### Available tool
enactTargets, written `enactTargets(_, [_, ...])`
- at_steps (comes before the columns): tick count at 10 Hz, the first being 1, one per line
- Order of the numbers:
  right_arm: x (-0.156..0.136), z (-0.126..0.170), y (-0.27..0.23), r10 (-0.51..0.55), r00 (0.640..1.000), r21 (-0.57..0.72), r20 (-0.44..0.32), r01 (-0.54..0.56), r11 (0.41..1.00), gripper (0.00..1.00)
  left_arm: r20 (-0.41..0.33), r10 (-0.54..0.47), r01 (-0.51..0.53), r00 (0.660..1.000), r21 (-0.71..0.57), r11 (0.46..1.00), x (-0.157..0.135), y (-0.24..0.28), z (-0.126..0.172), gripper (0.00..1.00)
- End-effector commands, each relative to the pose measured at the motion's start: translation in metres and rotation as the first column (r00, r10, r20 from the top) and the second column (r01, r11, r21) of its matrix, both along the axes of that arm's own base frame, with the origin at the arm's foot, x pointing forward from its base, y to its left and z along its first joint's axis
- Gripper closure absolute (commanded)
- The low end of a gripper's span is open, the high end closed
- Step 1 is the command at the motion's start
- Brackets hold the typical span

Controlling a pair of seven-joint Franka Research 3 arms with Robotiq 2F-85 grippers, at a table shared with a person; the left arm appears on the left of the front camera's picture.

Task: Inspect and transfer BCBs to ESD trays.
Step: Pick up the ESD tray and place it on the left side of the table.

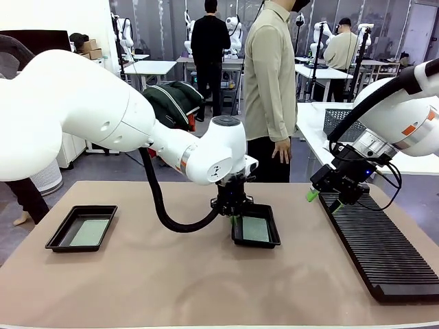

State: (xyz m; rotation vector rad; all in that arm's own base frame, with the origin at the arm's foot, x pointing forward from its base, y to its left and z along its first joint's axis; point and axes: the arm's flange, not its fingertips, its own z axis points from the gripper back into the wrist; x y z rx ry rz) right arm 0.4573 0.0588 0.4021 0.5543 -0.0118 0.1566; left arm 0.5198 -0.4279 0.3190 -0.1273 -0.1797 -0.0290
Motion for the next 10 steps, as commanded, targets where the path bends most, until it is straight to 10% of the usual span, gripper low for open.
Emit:
enactTargets(1, [0.001, 0.0, 0.001, -0.023, 1.0, -0.026, 0.0, 0.023, 0.999, 0.0, -0.016, -0.02, 0.018, 1.0, -0.086, 0.996, -0.003, 0.029, 0.003, 0.97])
enactTargets(10, [0.001, 0.0, 0.001, -0.023, 1.0, -0.026, 0.0, 0.023, 0.999, 0.0, 0.074, -0.073, 0.09, 0.995, -0.266, 0.96, -0.002, 0.128, 0.025, 0.97])
